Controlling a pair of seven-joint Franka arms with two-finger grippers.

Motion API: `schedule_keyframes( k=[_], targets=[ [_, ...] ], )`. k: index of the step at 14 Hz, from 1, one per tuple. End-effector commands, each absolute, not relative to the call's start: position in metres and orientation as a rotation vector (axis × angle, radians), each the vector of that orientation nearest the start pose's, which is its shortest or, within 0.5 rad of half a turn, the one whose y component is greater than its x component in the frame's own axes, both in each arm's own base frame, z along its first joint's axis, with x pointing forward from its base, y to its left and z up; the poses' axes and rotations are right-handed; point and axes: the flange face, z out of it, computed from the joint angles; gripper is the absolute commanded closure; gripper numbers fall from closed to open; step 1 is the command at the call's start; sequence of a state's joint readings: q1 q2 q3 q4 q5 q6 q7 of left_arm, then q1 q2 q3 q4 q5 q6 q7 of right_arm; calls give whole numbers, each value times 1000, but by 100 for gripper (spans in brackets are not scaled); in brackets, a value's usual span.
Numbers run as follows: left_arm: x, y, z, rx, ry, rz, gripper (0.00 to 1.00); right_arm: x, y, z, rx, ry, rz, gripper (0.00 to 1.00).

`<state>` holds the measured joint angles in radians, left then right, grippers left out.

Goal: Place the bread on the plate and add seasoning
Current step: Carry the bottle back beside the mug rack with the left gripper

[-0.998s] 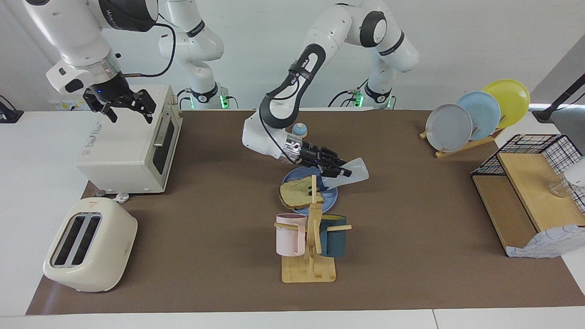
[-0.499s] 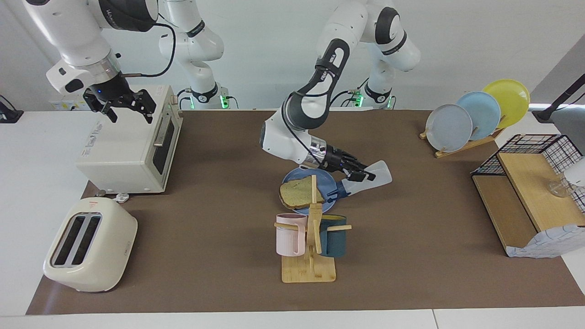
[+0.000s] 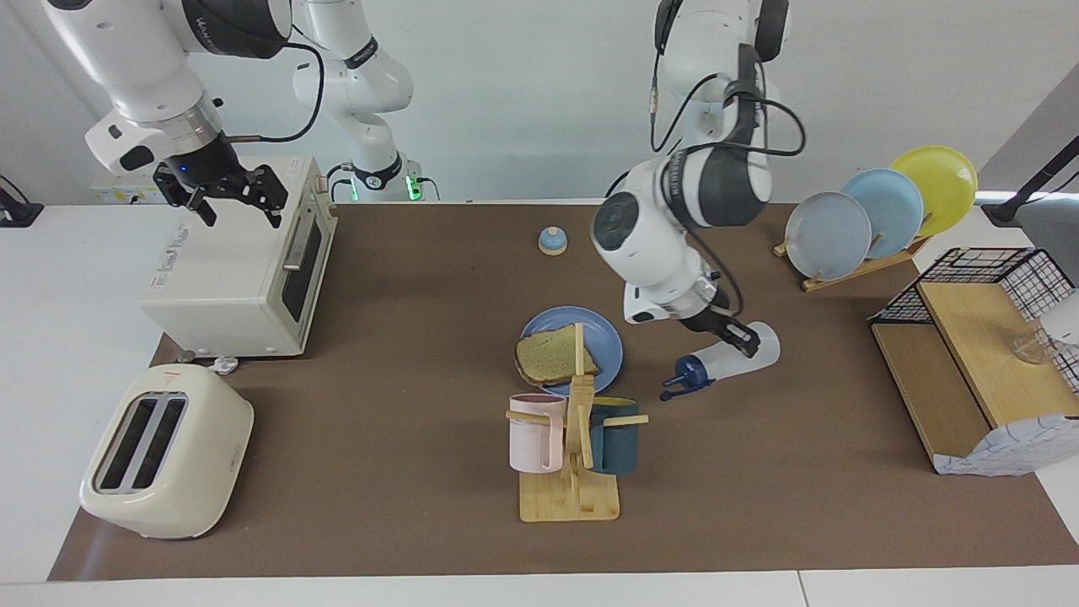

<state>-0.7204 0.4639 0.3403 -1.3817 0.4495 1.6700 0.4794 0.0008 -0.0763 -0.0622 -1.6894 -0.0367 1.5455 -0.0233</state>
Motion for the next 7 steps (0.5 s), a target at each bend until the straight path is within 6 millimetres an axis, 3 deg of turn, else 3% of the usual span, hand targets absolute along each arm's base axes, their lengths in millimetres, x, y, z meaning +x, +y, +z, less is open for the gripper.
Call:
schedule_keyframes(
  k=[1, 4, 7],
  targets=[
    [633, -212, 485, -2499, 1067, 103, 100, 521, -39, 607, -3168, 38, 127, 0],
    [647, -186, 477, -2773, 823, -137, 100, 521, -39, 607, -3168, 38, 124, 0],
    [644, -183, 452, -2938, 530, -446, 100, 521, -39, 607, -3168, 38, 127, 0]
  ],
)
